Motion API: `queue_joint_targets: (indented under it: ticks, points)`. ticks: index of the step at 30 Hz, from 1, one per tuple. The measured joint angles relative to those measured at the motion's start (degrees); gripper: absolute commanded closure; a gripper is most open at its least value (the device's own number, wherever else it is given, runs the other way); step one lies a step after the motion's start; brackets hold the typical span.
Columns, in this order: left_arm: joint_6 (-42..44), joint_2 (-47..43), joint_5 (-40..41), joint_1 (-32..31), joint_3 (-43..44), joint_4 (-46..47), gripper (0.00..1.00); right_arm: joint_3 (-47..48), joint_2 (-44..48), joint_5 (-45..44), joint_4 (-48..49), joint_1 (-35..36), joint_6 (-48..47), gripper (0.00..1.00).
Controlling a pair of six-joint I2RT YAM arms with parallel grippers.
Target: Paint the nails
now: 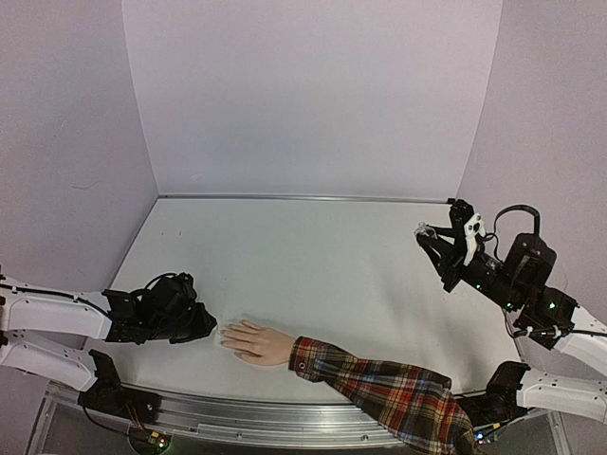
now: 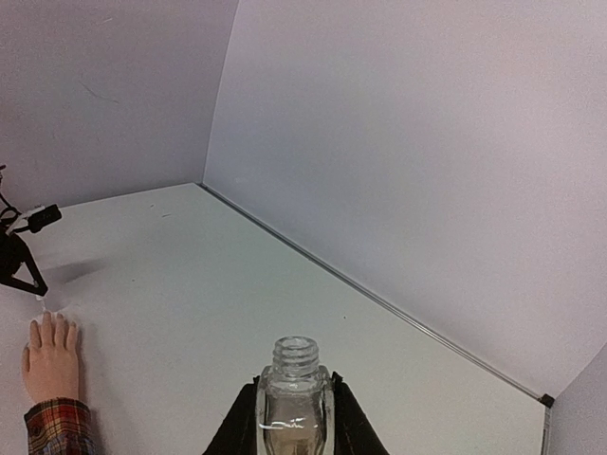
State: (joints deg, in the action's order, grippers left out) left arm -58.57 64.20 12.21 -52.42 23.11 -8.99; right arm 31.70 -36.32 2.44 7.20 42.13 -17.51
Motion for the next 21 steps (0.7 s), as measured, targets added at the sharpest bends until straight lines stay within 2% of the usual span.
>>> queue_joint_targets:
  ticks: [21]
  points:
    - [0.2,0.1,1.8,0.0,0.1,-1.5,1.00,0.0,0.0,0.2,0.0,0.0,0.0,1.00]
